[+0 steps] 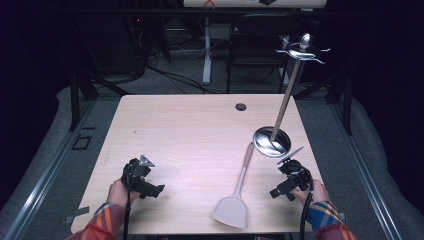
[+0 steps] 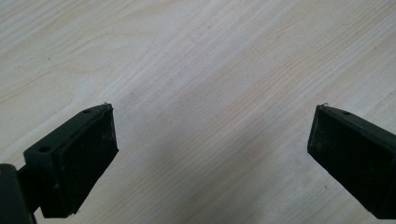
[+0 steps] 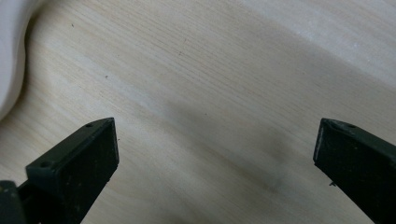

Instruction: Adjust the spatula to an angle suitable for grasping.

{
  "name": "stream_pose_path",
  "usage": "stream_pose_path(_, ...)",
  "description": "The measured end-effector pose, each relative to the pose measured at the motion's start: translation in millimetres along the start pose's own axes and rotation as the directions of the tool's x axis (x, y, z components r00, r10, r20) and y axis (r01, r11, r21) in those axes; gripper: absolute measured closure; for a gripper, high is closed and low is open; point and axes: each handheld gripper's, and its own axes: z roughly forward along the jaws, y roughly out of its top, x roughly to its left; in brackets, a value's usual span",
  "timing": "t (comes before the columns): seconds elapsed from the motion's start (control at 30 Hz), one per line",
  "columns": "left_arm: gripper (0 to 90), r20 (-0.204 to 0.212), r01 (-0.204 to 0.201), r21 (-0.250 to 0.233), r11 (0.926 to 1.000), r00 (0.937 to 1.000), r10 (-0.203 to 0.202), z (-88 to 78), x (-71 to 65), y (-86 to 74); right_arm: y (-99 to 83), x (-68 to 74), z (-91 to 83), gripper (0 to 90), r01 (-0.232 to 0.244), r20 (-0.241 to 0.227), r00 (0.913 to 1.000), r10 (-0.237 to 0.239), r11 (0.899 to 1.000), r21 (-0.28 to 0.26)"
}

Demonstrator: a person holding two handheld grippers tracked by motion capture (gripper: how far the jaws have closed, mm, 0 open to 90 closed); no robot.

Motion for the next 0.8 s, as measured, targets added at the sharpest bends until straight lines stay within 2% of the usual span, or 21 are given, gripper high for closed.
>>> stream_pose_path(0.07,1.2,-0.002,-0.006,-0.005,1.0000,1.0000,0.006,-0.6,-0.2,0.7,-0.4,-0.1,-0.1,0.0,0.010,0.012,0.9999,-0.010,1.000,0.015)
stream_pose_path(0.3,1.2,0.000,-0.005,-0.001,1.0000,1.0000,0.005,-0.7,0.3,-0.2,0.6,2.9,2.5,0.0,-0.008,-0.007,0.9999,0.008,1.000,0.005)
stream_pose_path(0.33,1.2,-0.001,0.001,-0.001,1.0000,1.0000,-0.001,-0.8,0.5,-0.6,1.3,2.6,3.1,0.0,0.004,0.007,1.0000,-0.004,1.000,0.014)
stream_pose_path(0.37,1.2,-0.002,0.003,0.000,1.0000,1.0000,-0.003,-0.7,0.6,-0.7,1.7,3.5,3.9,0.1,-0.001,0.000,1.0000,0.001,1.000,0.014)
stream_pose_path(0.4,1.3,-0.002,0.000,0.002,1.0000,1.0000,0.000,-0.8,0.4,-0.7,-2.1,8.5,11.4,0.1,-0.084,-0.029,0.9962,0.081,0.993,-0.087)
stream_pose_path(0.53,1.3,-0.006,-0.006,-0.001,1.0000,1.0000,0.006,-1.1,-1.0,-0.4,-0.9,10.0,11.2,0.1,-0.080,-0.026,0.9966,0.079,0.994,-0.075)
stream_pose_path(0.57,1.3,-0.002,-0.005,0.002,1.0000,1.0000,0.005,-0.8,-0.8,-0.3,-0.3,9.3,11.2,0.0,-0.060,-0.012,0.9982,0.059,0.996,-0.073)
stream_pose_path(0.63,1.3,-0.001,-0.008,0.004,1.0000,1.0000,0.008,-0.4,-0.5,-0.3,0.3,9.9,11.0,0.0,-0.061,-0.014,0.9981,0.060,0.996,-0.065)
stream_pose_path(0.67,1.3,-0.001,-0.007,0.005,1.0000,1.0000,0.007,0.1,-0.5,-0.3,8.0,4.5,1.3,0.0,0.067,0.005,0.9977,-0.068,0.994,0.088)
stream_pose_path(0.7,1.3,-0.001,-0.007,0.005,1.0000,1.0000,0.007,0.1,-0.5,-0.3,8.0,4.5,1.3,0.0,0.067,0.005,0.9977,-0.068,0.994,0.088)
stream_pose_path(0.73,1.3,0.002,-0.008,0.008,0.9999,1.0000,0.008,0.0,-0.1,-0.1,5.7,11.1,8.5,0.0,-0.005,-0.018,0.9998,0.005,1.000,0.000)
stream_pose_path(0.77,1.3,-0.001,-0.007,0.005,1.0000,1.0000,0.007,0.5,-0.3,-0.3,5.1,13.9,11.7,0.0,-0.033,-0.026,0.9991,0.032,0.999,-0.041)
stream_pose_path(0.8,1.3,-0.001,-0.007,0.006,1.0000,1.0000,0.007,0.6,-0.2,-0.3,7.1,14.2,9.9,0.0,-0.010,-0.034,0.9994,0.010,1.000,-0.013)
